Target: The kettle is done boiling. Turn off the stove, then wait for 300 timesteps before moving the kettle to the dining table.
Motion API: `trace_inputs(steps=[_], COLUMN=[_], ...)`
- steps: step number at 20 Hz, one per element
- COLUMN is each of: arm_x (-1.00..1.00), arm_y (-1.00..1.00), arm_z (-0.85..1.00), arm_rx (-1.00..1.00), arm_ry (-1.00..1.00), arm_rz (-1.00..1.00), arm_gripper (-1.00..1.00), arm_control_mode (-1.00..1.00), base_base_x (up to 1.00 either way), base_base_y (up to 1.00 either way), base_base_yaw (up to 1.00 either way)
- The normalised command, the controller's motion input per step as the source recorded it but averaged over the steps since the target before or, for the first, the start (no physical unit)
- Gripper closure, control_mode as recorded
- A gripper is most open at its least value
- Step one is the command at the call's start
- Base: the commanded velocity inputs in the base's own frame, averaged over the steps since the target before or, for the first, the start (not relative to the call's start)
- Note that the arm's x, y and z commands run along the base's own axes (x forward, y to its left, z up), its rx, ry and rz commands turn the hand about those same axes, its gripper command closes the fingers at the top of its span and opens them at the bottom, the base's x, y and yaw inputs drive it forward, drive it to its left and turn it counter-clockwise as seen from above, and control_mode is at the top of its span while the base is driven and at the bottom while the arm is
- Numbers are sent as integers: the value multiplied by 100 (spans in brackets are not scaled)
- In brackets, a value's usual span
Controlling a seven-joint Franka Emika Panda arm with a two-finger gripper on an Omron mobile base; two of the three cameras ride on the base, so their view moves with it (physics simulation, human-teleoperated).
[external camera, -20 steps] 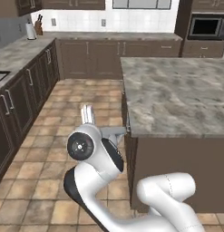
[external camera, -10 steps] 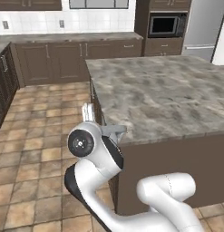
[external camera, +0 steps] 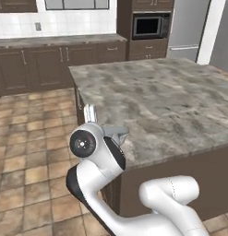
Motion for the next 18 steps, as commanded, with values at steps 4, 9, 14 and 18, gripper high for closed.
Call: trace_inputs(steps=[4,9,14,18], arm_x=[0,0,0,0], arm_y=[0,0,0,0], arm_z=[0,0,0,0], arm_rx=[0,0,0,0], arm_ry=[0,0,0,0], arm_rz=[0,0,0,0], arm_gripper=[100,100,100,100], arm_control_mode=[100,100,100,100], base_base_x=[33,3,2,12], base_base_y=[-22,-69,-63,-59], base_base_yaw=[-23,-20,-20,-19])
